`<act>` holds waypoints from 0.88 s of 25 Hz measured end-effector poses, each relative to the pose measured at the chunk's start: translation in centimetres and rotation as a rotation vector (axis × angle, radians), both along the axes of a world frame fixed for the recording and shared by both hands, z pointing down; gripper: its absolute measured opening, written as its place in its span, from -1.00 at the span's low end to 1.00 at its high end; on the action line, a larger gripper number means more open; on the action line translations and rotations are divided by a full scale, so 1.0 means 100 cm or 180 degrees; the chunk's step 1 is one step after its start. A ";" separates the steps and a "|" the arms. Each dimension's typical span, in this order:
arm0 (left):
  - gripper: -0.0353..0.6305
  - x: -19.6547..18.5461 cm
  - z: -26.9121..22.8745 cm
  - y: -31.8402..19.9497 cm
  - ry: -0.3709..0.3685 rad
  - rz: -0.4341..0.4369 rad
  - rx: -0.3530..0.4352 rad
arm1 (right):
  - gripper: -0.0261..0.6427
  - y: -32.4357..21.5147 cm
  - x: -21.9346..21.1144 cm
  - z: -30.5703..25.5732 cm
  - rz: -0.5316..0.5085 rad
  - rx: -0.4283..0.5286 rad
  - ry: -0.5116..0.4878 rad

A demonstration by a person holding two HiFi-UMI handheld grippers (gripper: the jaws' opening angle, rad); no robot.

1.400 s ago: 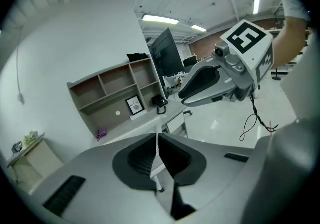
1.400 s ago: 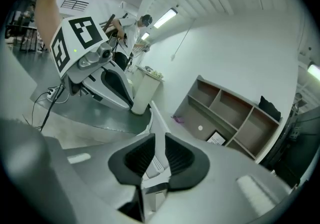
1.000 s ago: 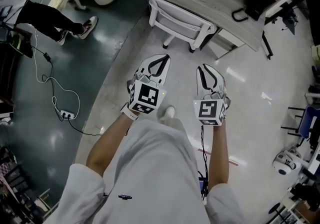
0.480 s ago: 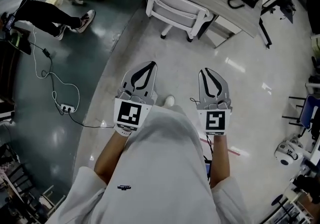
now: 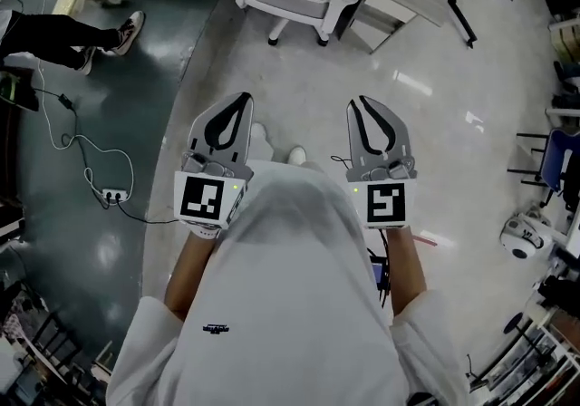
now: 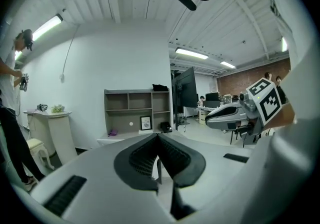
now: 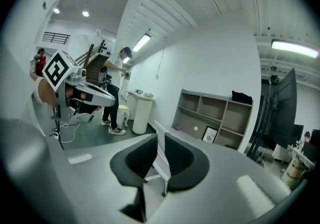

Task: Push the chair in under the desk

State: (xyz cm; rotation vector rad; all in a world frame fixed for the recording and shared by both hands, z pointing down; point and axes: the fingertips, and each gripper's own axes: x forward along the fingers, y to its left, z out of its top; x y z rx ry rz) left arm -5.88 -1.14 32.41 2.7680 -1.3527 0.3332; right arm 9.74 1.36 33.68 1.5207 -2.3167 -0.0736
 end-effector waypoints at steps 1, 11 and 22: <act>-0.87 0.003 -0.001 0.001 0.0022 0.0011 0.0001 | -0.80 -0.001 -0.002 -0.003 -0.0030 0.0043 0.0007; -0.87 0.012 -0.007 0.001 0.0186 0.0067 -0.0112 | -0.80 -0.011 -0.006 -0.015 0.0020 0.0184 -0.0102; -0.87 0.016 -0.015 0.001 0.0281 0.0156 -0.0111 | -0.80 -0.005 -0.015 -0.012 -0.0010 0.0154 -0.0242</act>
